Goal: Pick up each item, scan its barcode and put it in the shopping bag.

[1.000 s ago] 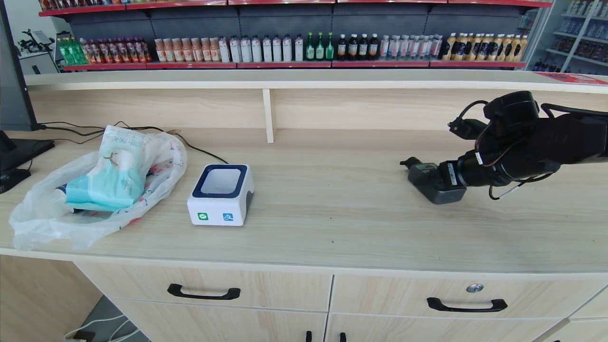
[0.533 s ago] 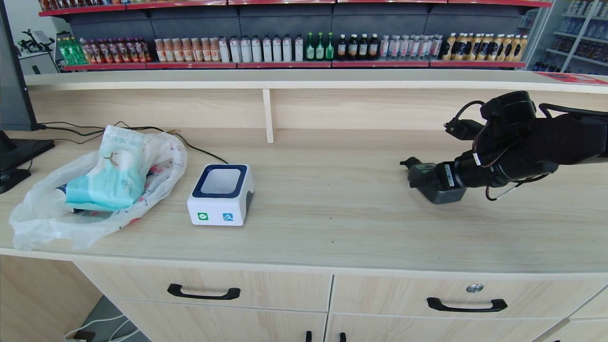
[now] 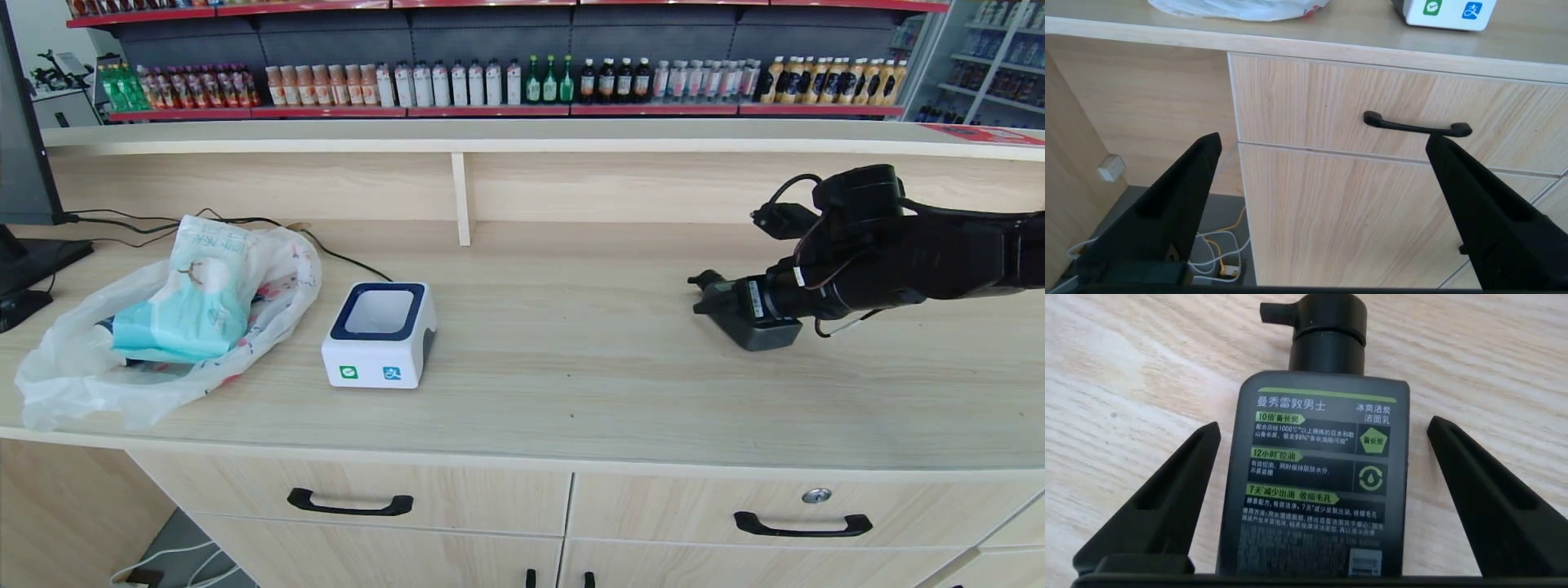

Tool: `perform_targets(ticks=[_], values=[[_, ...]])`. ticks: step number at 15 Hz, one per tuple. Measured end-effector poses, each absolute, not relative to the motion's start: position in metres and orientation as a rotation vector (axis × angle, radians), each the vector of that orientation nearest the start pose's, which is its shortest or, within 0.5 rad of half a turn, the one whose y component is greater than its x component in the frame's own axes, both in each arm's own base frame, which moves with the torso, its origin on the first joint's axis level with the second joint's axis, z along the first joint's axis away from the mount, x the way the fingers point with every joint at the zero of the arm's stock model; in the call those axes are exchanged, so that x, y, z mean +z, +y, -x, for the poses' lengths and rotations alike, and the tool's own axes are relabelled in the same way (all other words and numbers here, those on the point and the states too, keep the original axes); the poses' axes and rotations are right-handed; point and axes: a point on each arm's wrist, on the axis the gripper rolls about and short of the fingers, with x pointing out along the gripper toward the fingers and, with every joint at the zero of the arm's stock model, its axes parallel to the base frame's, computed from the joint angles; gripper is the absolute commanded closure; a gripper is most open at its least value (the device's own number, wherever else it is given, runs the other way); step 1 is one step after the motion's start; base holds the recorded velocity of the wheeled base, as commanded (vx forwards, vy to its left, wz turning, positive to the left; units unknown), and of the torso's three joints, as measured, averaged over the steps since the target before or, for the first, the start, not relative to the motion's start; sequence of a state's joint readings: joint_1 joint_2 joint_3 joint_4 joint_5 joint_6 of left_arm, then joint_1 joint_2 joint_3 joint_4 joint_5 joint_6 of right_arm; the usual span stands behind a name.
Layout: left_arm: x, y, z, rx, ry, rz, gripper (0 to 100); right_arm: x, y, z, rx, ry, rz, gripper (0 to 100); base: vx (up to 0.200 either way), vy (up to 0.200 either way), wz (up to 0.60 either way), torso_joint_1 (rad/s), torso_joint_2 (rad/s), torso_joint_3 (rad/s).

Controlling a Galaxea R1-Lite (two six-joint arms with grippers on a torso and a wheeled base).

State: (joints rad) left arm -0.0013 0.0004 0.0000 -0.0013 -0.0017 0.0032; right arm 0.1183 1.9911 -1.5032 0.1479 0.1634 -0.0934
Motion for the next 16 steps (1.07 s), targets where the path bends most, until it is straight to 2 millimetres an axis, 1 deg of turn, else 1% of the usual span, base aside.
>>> perform_targets(ticks=[4,5,7,9,11,13,14,15,16], values=[[0.076,0.0,0.023,-0.004,-0.001,-0.003,0,0.205,0.053,-0.395,0.341,0.594,0.081,0,0.0,0.0,0.0,0.0,0.0,0.0],[0.076,0.0,0.023,-0.004,-0.001,-0.003,0,0.212,0.052,-0.396,0.358,0.564,0.123,0,0.0,0.0,0.0,0.0,0.0,0.0],[0.076,0.0,0.023,-0.004,-0.001,-0.003,0,0.229,0.042,-0.396,0.385,0.517,0.226,0,0.0,0.0,0.0,0.0,0.0,0.0],[0.076,0.0,0.023,-0.004,-0.001,-0.003,0,0.238,0.034,-0.388,0.414,0.53,0.339,0,0.0,0.0,0.0,0.0,0.0,0.0],[0.076,0.0,0.023,-0.004,-0.001,-0.003,0,0.245,0.032,-0.382,0.431,0.536,0.346,0,0.0,0.0,0.0,0.0,0.0,0.0],[0.076,0.0,0.023,-0.004,-0.001,-0.003,0,0.248,0.034,-0.378,0.448,0.587,0.341,0,0.0,0.0,0.0,0.0,0.0,0.0],[0.076,0.0,0.023,-0.004,-0.001,-0.003,0,0.251,0.036,-0.375,0.461,0.636,0.335,0,0.0,0.0,0.0,0.0,0.0,0.0],[0.076,0.0,0.023,-0.004,-0.001,-0.003,0,0.258,0.037,-0.373,0.468,0.674,0.326,0,0.0,0.0,0.0,0.0,0.0,0.0],[0.076,0.0,0.023,-0.004,-0.001,-0.003,0,0.259,0.037,-0.371,0.476,0.746,0.305,0,0.0,0.0,0.0,0.0,0.0,0.0]])
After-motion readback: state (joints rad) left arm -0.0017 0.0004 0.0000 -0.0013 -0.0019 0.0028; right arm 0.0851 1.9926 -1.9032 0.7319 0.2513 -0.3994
